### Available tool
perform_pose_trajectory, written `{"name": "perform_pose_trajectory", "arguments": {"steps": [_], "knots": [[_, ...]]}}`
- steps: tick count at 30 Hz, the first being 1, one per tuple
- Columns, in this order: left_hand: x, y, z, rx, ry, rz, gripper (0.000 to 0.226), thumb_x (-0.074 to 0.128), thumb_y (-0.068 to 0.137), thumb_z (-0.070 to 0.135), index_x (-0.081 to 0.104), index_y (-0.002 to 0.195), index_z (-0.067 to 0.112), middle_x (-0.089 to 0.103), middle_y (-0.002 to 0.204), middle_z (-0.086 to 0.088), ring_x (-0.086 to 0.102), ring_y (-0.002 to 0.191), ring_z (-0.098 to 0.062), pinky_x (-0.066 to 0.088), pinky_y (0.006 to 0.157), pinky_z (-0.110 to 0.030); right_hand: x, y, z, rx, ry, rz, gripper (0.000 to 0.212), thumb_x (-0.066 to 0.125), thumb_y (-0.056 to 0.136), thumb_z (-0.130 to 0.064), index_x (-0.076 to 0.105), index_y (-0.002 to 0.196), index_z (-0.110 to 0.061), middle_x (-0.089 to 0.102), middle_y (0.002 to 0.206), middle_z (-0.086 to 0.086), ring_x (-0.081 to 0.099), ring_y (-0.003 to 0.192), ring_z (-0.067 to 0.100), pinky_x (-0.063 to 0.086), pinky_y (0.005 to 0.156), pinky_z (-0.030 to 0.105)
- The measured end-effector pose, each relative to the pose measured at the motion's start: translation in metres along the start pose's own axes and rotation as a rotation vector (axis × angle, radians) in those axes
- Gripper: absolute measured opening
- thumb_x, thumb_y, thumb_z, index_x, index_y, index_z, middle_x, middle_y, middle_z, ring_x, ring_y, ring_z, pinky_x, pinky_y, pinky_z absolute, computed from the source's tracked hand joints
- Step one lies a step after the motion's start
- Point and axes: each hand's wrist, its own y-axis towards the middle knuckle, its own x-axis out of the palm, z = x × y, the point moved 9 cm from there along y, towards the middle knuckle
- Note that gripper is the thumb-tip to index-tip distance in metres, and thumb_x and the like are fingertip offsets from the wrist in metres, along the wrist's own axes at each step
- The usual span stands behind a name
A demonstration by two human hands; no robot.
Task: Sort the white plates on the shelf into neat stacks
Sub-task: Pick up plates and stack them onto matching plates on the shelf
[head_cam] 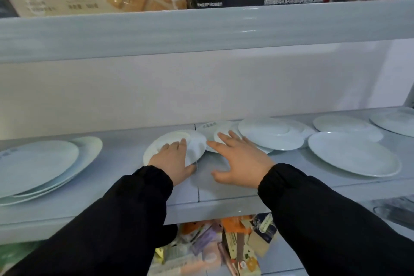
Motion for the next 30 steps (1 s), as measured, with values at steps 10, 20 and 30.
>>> {"name": "perform_pose_trajectory", "arguments": {"steps": [10, 20, 30], "knots": [[-0.017, -0.007, 0.017, -0.006, 0.359, 0.112, 0.07, 0.037, 0.096, 0.006, -0.001, 0.155, 0.008, 0.044, 0.142, -0.011, 0.055, 0.115, -0.028, 0.052, 0.088, -0.039, -0.004, -0.003, 0.002, -0.07, 0.021, 0.002, 0.081, 0.05, 0.087, -0.06, 0.011, 0.155, -0.041, 0.004, 0.166, 0.0, -0.004, 0.152, 0.021, 0.003, 0.123, 0.044], [-0.106, -0.064, -0.077, -0.386, -0.383, 0.456, 0.026, 0.039, 0.094, -0.001, 0.043, 0.12, 0.0, 0.061, 0.101, -0.018, 0.057, 0.076, -0.031, 0.042, 0.063, -0.034, -0.034, 0.015, -0.017, -0.083, 0.083, 0.106, 0.081, 0.052, 0.088, -0.058, 0.01, 0.155, -0.043, 0.006, 0.166, -0.002, -0.002, 0.152, 0.02, 0.007, 0.123, 0.045], [-0.011, -0.077, -0.142, -0.689, -1.158, 0.242, 0.03, 0.046, 0.087, -0.005, 0.055, 0.115, -0.003, 0.065, 0.111, -0.021, 0.068, 0.088, -0.035, 0.061, 0.068, -0.045, -0.03, 0.027, -0.018, -0.031, 0.088, 0.085, 0.08, 0.049, 0.088, -0.059, 0.01, 0.155, -0.041, 0.006, 0.166, -0.003, -0.001, 0.152, 0.02, 0.008, 0.123, 0.046]]}}
